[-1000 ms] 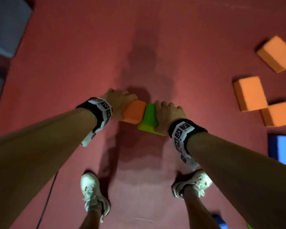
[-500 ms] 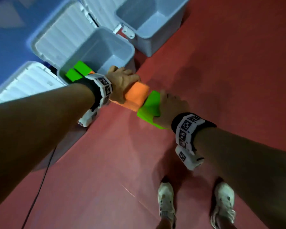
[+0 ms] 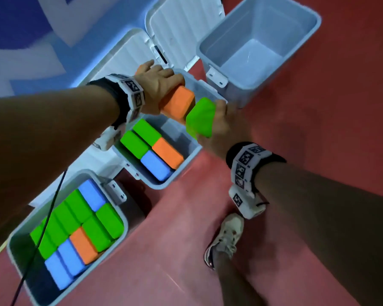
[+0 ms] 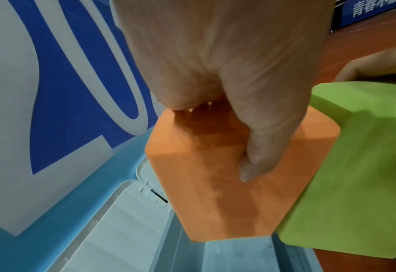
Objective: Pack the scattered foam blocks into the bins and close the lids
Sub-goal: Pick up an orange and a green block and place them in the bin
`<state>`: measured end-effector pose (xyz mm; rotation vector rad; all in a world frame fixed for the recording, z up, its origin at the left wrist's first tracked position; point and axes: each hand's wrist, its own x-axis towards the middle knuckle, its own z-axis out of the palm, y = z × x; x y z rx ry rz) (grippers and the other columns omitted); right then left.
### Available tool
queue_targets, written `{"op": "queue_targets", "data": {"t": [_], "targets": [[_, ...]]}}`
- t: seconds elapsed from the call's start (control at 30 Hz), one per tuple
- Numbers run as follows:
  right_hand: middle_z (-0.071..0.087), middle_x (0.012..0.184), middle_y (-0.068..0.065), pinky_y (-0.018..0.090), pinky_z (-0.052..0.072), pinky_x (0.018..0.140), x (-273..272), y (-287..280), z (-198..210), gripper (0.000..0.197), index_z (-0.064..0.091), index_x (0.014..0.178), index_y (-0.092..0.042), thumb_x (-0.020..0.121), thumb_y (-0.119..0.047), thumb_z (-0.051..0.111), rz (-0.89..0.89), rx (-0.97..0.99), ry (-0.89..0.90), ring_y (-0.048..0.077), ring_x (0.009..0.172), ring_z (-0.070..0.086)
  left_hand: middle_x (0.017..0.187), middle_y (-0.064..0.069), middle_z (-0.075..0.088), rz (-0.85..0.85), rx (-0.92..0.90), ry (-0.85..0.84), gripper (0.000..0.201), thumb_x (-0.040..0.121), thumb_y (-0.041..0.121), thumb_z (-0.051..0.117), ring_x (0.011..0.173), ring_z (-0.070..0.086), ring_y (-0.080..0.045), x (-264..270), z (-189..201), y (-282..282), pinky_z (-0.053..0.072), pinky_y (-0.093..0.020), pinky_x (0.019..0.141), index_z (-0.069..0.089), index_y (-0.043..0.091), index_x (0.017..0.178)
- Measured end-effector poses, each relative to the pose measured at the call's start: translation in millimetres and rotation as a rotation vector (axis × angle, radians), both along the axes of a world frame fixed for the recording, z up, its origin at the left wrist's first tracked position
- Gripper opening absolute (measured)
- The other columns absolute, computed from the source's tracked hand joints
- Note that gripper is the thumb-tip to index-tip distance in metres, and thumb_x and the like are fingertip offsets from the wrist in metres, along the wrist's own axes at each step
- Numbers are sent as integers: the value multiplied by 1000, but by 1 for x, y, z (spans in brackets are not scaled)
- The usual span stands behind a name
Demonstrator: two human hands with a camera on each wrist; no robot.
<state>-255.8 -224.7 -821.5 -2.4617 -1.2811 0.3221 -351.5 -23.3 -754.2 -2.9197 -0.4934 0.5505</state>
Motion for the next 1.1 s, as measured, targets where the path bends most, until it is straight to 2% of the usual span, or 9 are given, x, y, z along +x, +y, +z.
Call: {"op": "queue_targets", "data": {"t": [0.07, 0.17, 0.33, 0.5, 0.6, 0.67, 0.8, 1.0, 1.1], "targets": [[54, 112, 19, 43, 53, 71, -1, 26, -9, 91, 48, 127, 0, 60, -52, 80, 10, -43, 0, 38, 94, 60, 122, -7, 55, -9, -25, 13, 69, 68, 23, 72, 115, 53, -36, -7, -15, 25, 23, -57, 112, 44, 26, 131], [51, 117, 17, 46, 52, 83, -6, 70, -20, 88, 45, 127, -3, 63, -53, 77, 26, -117, -17, 37, 102, 55, 123, -3, 57, -15, -71, 62, 66, 70, 22, 72, 116, 52, -35, -22, -35, 74, 25, -60, 110, 42, 27, 129], [53, 111, 16, 44, 53, 75, -26, 119, -39, 82, 47, 121, -2, 64, -52, 78, -9, -164, -9, 34, 98, 57, 109, -1, 63, -105, -121, 80, 66, 60, 27, 73, 98, 58, -33, -37, -67, 140, 42, -47, 96, 44, 28, 119], [54, 118, 16, 46, 51, 87, -44, 174, -70, 83, 44, 127, 0, 67, -46, 80, -57, -247, 30, 33, 106, 57, 103, 1, 63, -219, -210, 44, 56, 65, 29, 67, 90, 59, -34, -36, -112, 194, 46, -44, 84, 48, 27, 119], [54, 121, 14, 45, 50, 88, -58, 200, -83, 85, 40, 129, -1, 66, -43, 81, -109, -333, 86, 34, 108, 58, 111, -1, 63, -262, -214, 94, 66, 66, 30, 71, 96, 61, -34, -31, -134, 213, 50, -44, 82, 38, 29, 123], [55, 121, 14, 44, 49, 88, -63, 208, -95, 88, 38, 131, -2, 66, -43, 81, -105, -379, 94, 34, 109, 58, 116, 1, 59, -276, -238, 124, 74, 63, 26, 72, 104, 57, -33, -30, -154, 217, 49, -44, 82, 34, 30, 126], [50, 130, 16, 46, 48, 92, -72, 203, -124, 111, 23, 145, 5, 67, -52, 79, -63, -508, 81, 33, 117, 54, 117, 2, 57, -270, -273, 206, 79, 61, 22, 74, 110, 50, -32, -30, -195, 216, 48, -45, 87, 34, 29, 130], [54, 121, 10, 44, 49, 84, -95, 195, -171, 97, 32, 135, -2, 65, -49, 81, -52, -556, 114, 30, 109, 58, 121, -5, 55, -291, -210, 283, 81, 73, 21, 68, 112, 48, -32, -45, -253, 199, 43, -43, 94, 25, 20, 141], [52, 125, 7, 45, 46, 87, -105, 199, -189, 98, 33, 137, -7, 64, -49, 83, -33, -602, 116, 29, 112, 55, 124, -12, 53, -266, -188, 300, 78, 78, 19, 62, 112, 50, -36, -56, -274, 184, 37, -47, 101, 25, 15, 146]]}}
